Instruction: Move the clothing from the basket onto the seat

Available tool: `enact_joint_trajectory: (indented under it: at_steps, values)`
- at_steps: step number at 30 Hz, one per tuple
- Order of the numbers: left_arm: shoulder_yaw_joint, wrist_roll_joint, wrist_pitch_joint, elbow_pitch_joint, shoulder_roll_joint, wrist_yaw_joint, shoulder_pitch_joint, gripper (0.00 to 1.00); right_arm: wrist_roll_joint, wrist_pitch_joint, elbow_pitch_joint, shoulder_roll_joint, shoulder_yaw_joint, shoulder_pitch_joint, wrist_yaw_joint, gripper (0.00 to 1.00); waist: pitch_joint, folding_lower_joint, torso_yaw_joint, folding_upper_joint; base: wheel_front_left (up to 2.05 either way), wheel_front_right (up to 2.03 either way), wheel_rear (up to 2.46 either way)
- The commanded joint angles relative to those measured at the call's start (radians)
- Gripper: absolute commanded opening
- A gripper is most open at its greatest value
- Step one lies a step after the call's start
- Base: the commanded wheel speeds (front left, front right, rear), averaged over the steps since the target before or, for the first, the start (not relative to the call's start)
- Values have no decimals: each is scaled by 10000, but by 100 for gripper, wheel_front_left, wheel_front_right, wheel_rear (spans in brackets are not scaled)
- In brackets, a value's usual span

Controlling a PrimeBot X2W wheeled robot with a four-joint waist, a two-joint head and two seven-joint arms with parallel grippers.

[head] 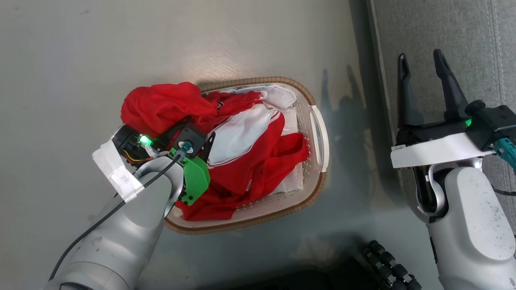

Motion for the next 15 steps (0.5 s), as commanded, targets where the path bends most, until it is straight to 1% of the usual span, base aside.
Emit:
enact_joint_trajectory:
  at_steps: [1, 2, 3, 4, 5, 9, 15]
  values:
    - [16, -112, 4, 48, 54, -24, -186, 78, 73, -25, -2, -29, -16, -82, -6, 100, 220, -2, -172, 117, 0, 0, 0]
    - [3, -140, 4, 62, 13, -24, -206, 48, 88, -25, 18, -29, -15, -102, -6, 100, 236, -2, -174, 117, 0, 0, 0]
    - [-12, -164, 4, 60, -14, -24, -208, 28, 103, -25, 36, -29, -13, -113, -6, 100, 240, -2, -175, 117, 0, 0, 0]
    - [-29, -202, 4, 22, -43, -24, -206, 4, 127, -25, 59, -29, -6, -124, -6, 100, 237, -2, -169, 117, 0, 0, 0]
    - [-37, -198, 4, -27, -57, -24, -194, 0, 142, -25, 75, -29, 4, -136, -6, 100, 226, -2, -163, 117, 0, 0, 0]
    - [-8, -252, 4, -556, -81, -24, 62, 0, 141, -25, 145, -32, 66, -148, -6, 100, 55, -2, -96, 117, 0, 0, 0]
    - [272, -423, 4, -1870, 228, 21, 914, 0, 5, -25, 337, -32, 107, 117, -6, 100, -625, -2, 139, 117, 0, 0, 0]
